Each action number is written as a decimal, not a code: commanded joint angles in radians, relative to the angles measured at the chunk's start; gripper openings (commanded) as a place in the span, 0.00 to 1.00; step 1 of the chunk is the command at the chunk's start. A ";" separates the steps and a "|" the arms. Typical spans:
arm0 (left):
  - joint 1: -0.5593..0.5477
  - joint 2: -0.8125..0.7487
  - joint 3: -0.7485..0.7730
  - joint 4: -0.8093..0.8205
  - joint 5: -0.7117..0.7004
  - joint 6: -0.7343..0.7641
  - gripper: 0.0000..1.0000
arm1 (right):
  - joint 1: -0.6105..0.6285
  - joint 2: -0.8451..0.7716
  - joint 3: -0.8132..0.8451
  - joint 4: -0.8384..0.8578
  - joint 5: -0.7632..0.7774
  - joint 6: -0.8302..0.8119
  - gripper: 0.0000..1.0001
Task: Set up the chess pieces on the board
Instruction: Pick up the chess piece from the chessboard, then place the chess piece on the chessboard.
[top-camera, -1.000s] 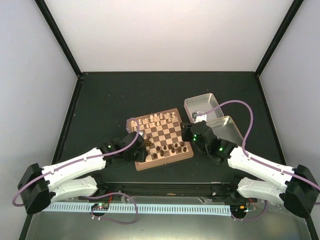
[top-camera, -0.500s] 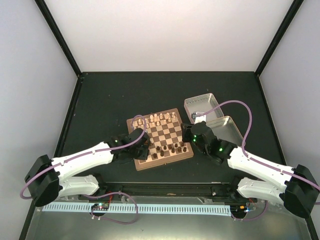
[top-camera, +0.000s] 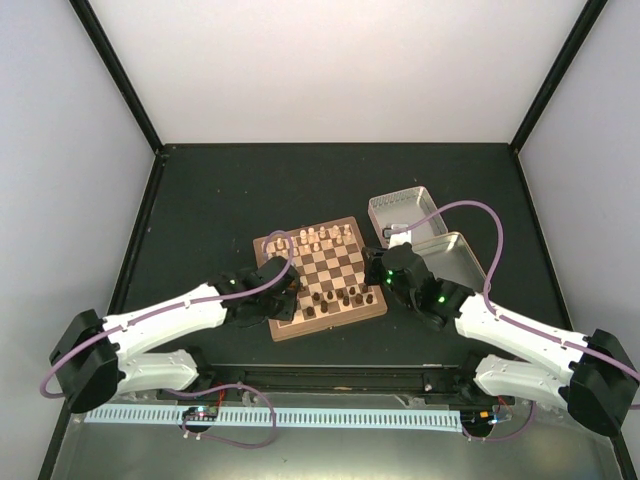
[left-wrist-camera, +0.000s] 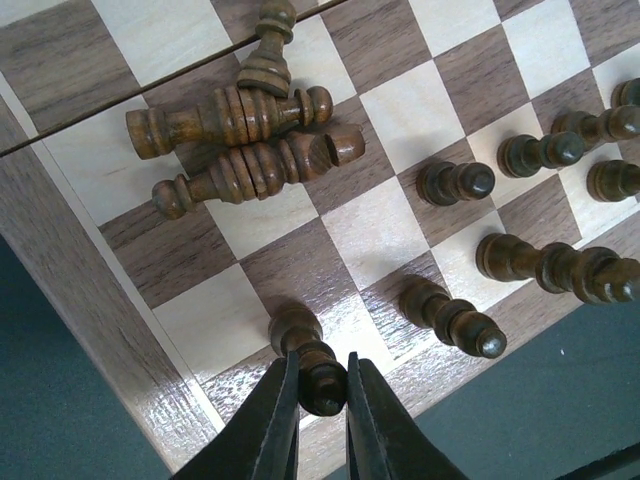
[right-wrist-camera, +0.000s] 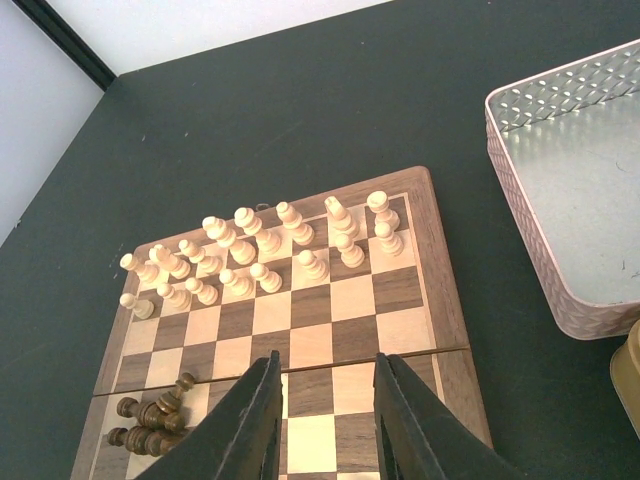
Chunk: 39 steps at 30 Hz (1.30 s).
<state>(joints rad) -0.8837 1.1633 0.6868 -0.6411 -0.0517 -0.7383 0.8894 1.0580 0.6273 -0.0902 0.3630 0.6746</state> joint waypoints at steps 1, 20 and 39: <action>0.005 -0.040 0.070 -0.046 -0.011 0.030 0.11 | -0.007 -0.027 -0.003 0.020 0.012 -0.007 0.26; -0.020 0.023 0.387 -0.076 0.105 0.207 0.09 | -0.008 -0.137 -0.038 -0.025 0.142 -0.009 0.27; -0.128 0.366 0.497 -0.103 0.142 0.282 0.09 | -0.022 -0.171 -0.077 -0.026 0.179 0.003 0.31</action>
<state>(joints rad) -1.0035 1.4952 1.1324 -0.7288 0.0666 -0.4885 0.8738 0.8791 0.5510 -0.1230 0.5316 0.6788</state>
